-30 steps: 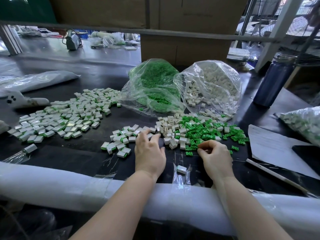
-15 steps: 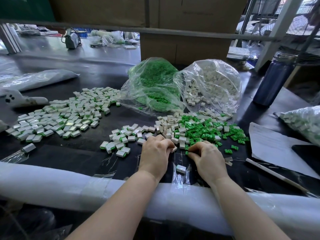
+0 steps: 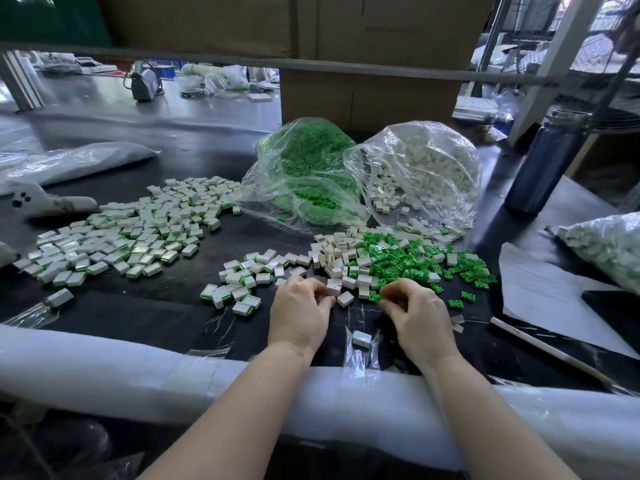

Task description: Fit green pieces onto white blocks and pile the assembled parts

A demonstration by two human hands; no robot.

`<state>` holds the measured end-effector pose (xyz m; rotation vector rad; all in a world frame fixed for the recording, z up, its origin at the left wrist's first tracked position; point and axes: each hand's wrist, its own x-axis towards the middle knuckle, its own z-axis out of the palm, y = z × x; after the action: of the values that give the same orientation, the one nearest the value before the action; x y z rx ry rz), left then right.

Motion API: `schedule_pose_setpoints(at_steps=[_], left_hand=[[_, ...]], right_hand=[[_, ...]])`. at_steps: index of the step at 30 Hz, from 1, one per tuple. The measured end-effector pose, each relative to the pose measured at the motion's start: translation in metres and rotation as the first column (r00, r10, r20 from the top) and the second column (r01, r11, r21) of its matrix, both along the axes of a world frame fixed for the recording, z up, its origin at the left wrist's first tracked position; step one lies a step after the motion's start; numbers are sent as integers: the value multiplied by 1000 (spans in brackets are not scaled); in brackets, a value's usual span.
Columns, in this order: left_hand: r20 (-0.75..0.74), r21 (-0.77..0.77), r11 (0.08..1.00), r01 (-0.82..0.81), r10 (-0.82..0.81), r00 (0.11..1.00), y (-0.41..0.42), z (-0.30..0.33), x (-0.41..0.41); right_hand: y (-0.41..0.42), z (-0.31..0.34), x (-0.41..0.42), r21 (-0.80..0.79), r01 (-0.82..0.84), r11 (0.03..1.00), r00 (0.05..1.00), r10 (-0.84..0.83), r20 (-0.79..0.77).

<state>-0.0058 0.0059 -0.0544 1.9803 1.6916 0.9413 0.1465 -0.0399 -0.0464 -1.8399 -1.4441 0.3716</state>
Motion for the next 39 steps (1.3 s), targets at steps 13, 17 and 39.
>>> schedule_pose_setpoints(at_steps=[13, 17, 39], left_hand=[[155, 55, 969, 242, -247, 956, -8, 7, 2], [191, 67, 957, 281, -288, 938, -7, 7, 2], [311, -13, 923, 384, -361, 879, -6, 3, 3]], right_hand=[[1, -2, 0, 90, -56, 994, 995, 63, -75], [0, -1, 0, 138, -97, 986, 986, 115, -124], [-1, 4, -2, 232, -200, 952, 906, 270, -326]])
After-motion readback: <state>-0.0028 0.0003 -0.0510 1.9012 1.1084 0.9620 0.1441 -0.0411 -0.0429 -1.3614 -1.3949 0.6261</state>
